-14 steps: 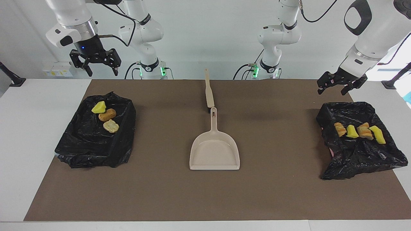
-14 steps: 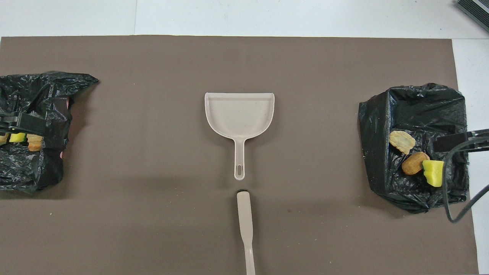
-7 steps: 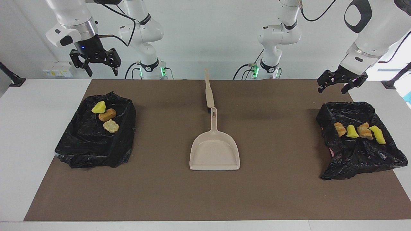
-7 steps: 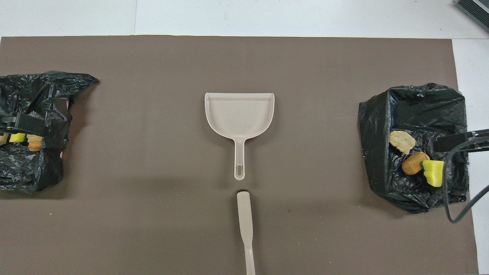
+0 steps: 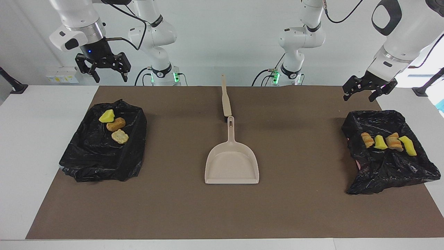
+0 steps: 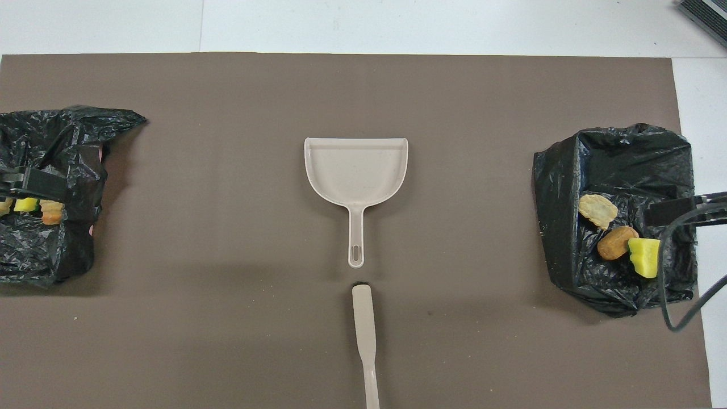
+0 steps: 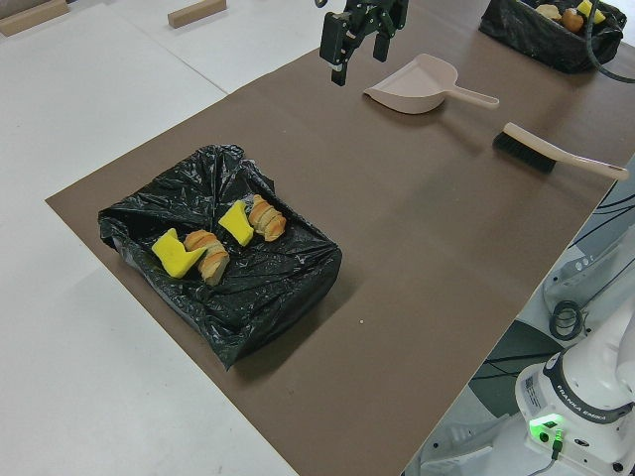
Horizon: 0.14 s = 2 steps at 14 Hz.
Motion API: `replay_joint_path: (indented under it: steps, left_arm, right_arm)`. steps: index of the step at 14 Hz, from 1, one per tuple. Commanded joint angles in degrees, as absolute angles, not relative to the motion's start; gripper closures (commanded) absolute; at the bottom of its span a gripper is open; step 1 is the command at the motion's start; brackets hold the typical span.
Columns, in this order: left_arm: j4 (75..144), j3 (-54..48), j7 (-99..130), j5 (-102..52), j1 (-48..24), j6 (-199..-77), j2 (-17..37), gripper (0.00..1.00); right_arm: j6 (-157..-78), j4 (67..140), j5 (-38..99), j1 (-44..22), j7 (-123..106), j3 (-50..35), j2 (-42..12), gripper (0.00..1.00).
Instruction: Sweep and dump trash in bin
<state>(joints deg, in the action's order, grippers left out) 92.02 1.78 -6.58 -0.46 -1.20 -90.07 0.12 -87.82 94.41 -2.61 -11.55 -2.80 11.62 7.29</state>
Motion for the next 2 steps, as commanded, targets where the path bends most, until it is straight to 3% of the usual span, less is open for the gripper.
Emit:
replay_joint_path:
  steps: [1,2]
  left_arm:
    - [92.8,2.1,-6.9,0.4,-1.8,-89.9,-0.8,0.00]
    - [92.8,2.1,-6.9,0.4,-1.8,-89.9,-0.9,0.00]
  right_arm:
    - [-87.2,94.6,-2.5,-11.1,-2.0,11.3,8.0,0.00]
    - [-87.2,94.6,-2.5,-11.1,-2.1,11.3,8.0,0.00]
